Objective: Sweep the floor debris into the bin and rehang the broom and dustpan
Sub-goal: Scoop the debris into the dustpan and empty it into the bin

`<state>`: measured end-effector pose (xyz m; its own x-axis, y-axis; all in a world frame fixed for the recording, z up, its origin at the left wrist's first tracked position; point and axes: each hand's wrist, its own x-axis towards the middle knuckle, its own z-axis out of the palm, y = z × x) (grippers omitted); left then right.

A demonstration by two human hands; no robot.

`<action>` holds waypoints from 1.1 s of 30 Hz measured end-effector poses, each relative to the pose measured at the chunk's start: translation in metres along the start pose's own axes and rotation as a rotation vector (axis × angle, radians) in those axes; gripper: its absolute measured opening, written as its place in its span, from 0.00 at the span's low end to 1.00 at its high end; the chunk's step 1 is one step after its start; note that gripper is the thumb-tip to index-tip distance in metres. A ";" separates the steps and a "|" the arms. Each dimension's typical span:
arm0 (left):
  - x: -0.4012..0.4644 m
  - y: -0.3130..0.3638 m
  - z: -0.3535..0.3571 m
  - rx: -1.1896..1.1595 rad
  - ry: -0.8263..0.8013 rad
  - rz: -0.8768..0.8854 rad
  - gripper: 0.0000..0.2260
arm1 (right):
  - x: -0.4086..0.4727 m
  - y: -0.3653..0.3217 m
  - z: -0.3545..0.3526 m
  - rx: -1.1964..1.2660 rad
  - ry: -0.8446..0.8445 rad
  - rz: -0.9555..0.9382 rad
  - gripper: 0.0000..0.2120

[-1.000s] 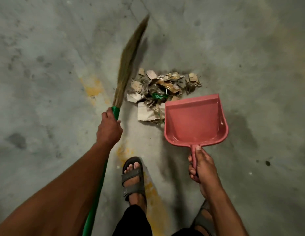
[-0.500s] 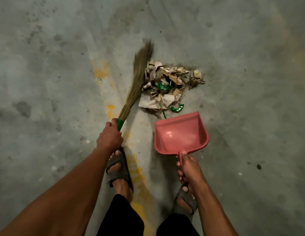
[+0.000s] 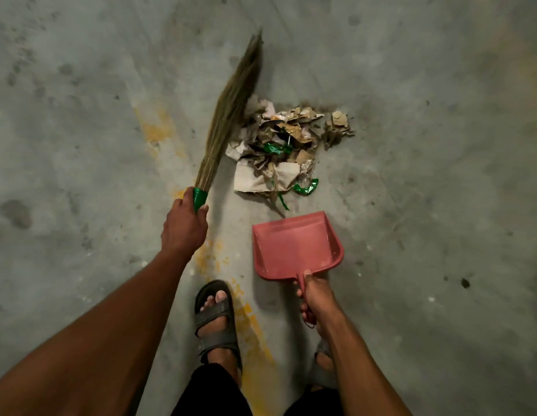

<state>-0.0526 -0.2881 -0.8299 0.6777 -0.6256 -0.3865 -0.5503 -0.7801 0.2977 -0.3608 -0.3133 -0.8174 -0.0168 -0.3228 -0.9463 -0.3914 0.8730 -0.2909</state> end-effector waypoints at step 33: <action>0.081 -0.031 0.032 0.148 -0.043 0.222 0.31 | 0.126 -0.071 0.025 -0.120 -0.003 -0.186 0.18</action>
<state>0.0038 -0.3141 -0.8986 0.5131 -0.7774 -0.3638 -0.7502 -0.6121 0.2500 -0.3125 -0.4065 -0.9192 0.0683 -0.4733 -0.8783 -0.4945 0.7485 -0.4418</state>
